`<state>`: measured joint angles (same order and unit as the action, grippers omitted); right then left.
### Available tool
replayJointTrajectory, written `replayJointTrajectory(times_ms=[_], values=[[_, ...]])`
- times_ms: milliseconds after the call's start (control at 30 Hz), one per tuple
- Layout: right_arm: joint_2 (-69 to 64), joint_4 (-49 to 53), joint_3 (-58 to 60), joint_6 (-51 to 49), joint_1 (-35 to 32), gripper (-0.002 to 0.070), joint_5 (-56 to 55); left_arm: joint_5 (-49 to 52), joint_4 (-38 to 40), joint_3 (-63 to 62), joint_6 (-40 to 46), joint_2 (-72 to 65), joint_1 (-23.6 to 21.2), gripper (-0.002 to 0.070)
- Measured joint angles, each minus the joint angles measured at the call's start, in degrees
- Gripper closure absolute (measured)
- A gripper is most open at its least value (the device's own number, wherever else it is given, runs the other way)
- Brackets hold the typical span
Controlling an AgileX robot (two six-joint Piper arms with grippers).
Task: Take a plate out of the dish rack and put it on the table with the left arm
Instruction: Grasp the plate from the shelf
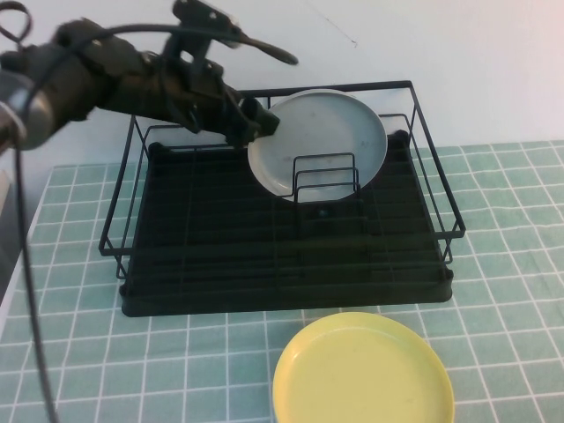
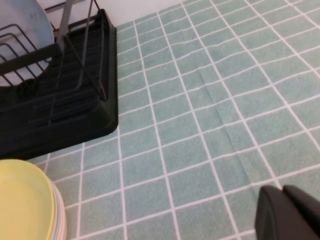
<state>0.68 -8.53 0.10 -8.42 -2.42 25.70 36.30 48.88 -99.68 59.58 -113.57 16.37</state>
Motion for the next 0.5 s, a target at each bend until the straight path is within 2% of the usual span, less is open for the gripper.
replayJointTrajectory(times_ms=[333,433,500], values=[[0.00,0.00,0.00,0.00,0.00,0.0678,0.00,-5.02,1.16,-5.57,3.69,-8.90,1.85,0.0131],[0.00,0.00,0.00,0.00,0.00,0.0678,0.00,-5.25,1.53,-6.48,3.85,-10.31,1.85,0.0219],[0.00,0.00,0.00,0.00,0.00,0.0678,0.00,-5.24,1.81,-6.56,3.63,-10.80,1.85,0.0342]])
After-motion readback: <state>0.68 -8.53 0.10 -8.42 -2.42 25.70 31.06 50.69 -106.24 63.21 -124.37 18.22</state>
